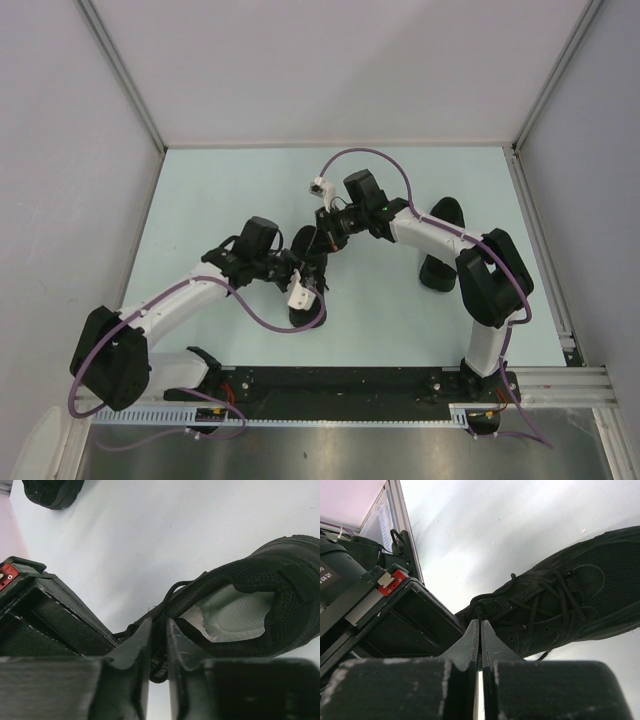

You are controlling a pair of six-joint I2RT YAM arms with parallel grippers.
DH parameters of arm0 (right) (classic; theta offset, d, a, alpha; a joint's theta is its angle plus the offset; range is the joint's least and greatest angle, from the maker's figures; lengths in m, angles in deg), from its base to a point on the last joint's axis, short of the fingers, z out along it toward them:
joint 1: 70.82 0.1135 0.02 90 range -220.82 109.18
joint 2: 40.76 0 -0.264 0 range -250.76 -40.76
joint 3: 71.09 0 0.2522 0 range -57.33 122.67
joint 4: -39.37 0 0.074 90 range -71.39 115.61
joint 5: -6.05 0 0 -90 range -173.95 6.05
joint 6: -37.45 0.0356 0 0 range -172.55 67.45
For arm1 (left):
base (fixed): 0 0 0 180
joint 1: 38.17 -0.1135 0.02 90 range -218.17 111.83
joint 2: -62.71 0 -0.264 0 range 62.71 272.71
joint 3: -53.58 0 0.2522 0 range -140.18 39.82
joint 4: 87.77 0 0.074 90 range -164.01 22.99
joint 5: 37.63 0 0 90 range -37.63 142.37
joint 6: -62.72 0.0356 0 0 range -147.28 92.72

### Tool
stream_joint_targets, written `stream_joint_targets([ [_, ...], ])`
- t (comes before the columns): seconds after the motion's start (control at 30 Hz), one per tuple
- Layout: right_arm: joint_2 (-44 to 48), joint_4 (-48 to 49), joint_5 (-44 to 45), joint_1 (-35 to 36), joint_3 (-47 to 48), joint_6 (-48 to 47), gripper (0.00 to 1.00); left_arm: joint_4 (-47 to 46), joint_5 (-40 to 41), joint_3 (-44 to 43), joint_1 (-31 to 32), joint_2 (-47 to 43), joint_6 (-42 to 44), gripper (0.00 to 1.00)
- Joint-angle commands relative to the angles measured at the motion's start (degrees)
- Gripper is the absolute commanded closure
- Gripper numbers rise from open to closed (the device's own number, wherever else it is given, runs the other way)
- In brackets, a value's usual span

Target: Tie the shoes

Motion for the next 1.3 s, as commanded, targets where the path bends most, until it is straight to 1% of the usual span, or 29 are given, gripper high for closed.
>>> stream_joint_targets([
  [0.0, -0.53, 1.61, -1.14, -0.34, 0.18, 0.14, 1.0, 0.46, -3.81, -2.03, 0.27, -0.31, 2.52, 0.83],
  [0.17, -0.35, 1.26, -0.88, -0.69, 0.18, -0.03, 1.0, 2.65, -5.22, -0.54, 0.1, -3.21, 3.13, 0.97],
  [0.23, -0.26, 1.87, -0.79, -1.04, 0.27, 0.4, 1.0, 4.23, -5.57, 0.43, -0.25, -4.62, 4.36, 1.0],
  [0.33, -0.09, 3.11, -0.53, -1.83, 0.27, 1.37, 1.0, 7.31, -6.8, 1.57, -1.04, -5.5, 6.21, 1.0],
  [0.6, -0.61, 2.84, 0.35, -2.45, 0.09, 1.9, 1.0, 8.45, -11.89, 1.58, -1.84, -6.82, 2.17, 1.0],
  [0.77, -1.23, 3.46, 0.88, -2.45, 0.18, 2.69, 1.0, 7.23, -14.01, 1.58, -1.31, -6.82, -4.15, 1.0],
  [0.87, -1.84, 3.9, 1.14, -2.45, 0.18, 3.39, 1.0, 5.39, -14.36, 2.36, 0.09, -7.17, -8.1, 1.0],
  [0.9, -1.93, 4.16, 1.23, -2.45, 0.18, 3.57, 1.0, 3.47, -14.36, 2.72, 0.44, -7.52, -9.33, 1.0],
  [0.93, -2.11, 4.42, 1.32, -2.54, 0.09, 3.66, 1.0, 2.32, -14.36, 3.5, 1.06, -7.87, -12.48, 1.0],
  [1.0, -2.28, 4.95, 1.85, -2.45, 0.0, 4.09, 1.0, -0.05, -14.36, 4.21, 1.76, -8.05, -14.52, 1.0],
  [1.1, -2.63, 5.31, 3.07, -2.54, -0.17, 4.1, 1.0, -4.18, -14.27, 4.92, 2.64, -8.49, -19.79, 1.0],
  [1.13, -2.72, 5.22, 3.43, -2.54, -0.08, 4.1, 1.0, -5.33, -14.36, 5.0, 2.82, -8.49, -22.85, 1.0],
  [1.2, -2.81, 5.13, 3.95, -2.8, -0.17, 4.1, 1.0, -6.74, -14.8, 4.66, 2.82, -8.58, -24.89, 1.0],
  [1.27, -2.9, 5.13, 4.39, -3.24, -0.26, 4.36, 1.0, -7.97, -14.98, 4.39, 2.73, -8.75, -29.36, 1.0],
])
